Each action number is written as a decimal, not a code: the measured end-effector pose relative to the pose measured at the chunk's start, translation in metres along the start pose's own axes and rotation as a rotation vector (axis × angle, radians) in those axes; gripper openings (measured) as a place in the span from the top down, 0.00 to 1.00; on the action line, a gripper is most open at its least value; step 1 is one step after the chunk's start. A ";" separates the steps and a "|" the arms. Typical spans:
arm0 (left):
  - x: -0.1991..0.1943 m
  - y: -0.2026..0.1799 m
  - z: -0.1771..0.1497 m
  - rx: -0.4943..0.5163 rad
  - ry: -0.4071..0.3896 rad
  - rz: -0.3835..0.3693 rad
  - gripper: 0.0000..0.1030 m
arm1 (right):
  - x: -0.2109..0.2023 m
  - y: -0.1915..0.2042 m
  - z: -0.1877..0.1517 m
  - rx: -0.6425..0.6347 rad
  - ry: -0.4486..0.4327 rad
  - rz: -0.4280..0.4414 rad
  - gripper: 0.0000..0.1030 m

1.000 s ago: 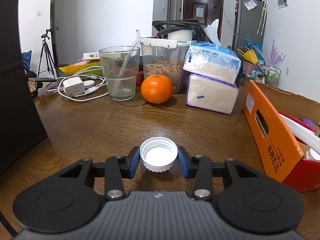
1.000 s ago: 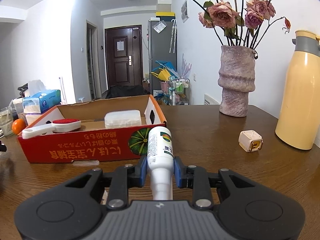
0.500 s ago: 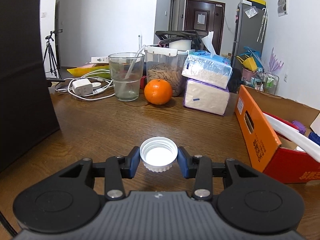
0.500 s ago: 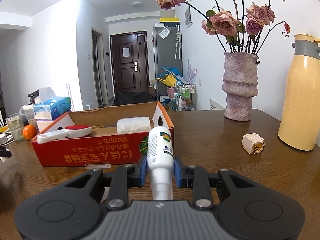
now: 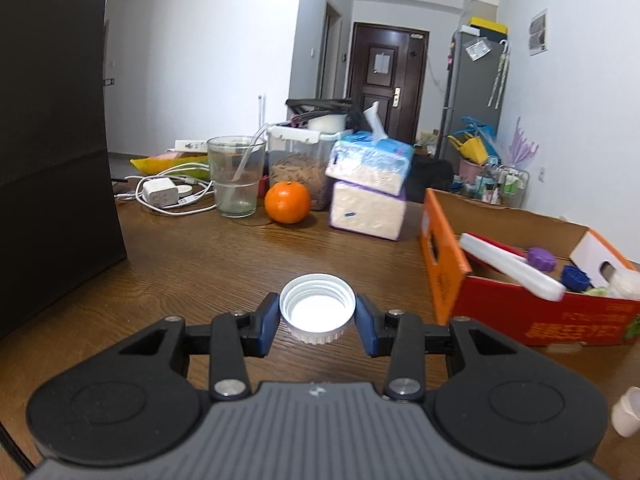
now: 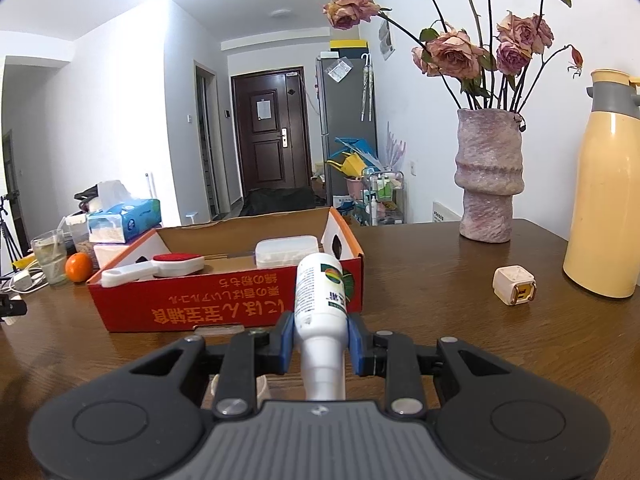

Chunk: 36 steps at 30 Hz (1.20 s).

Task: Organize rigid objects
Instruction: 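Carry the white spray bottle and white cap over the cardboard box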

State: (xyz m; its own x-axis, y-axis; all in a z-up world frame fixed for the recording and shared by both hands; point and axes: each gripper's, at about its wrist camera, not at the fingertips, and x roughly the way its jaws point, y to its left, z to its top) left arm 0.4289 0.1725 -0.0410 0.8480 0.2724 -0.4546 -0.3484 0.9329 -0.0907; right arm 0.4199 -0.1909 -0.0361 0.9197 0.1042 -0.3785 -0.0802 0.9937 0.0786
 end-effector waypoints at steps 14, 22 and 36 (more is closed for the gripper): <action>-0.043 -0.041 -0.016 0.046 -0.022 -0.107 0.61 | -0.012 0.015 -0.005 -0.018 0.009 0.052 0.74; -0.056 -0.066 -0.025 0.077 -0.011 -0.166 0.61 | -0.014 0.025 -0.007 -0.028 0.022 0.085 0.74; -0.067 -0.111 -0.030 0.121 0.004 -0.246 0.60 | -0.014 0.042 -0.005 -0.046 0.040 0.135 0.74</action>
State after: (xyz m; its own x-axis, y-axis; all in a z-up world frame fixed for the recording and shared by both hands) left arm 0.3988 0.0435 -0.0269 0.8996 0.0330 -0.4354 -0.0812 0.9924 -0.0927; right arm 0.4015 -0.1505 -0.0324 0.8833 0.2374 -0.4043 -0.2201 0.9714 0.0896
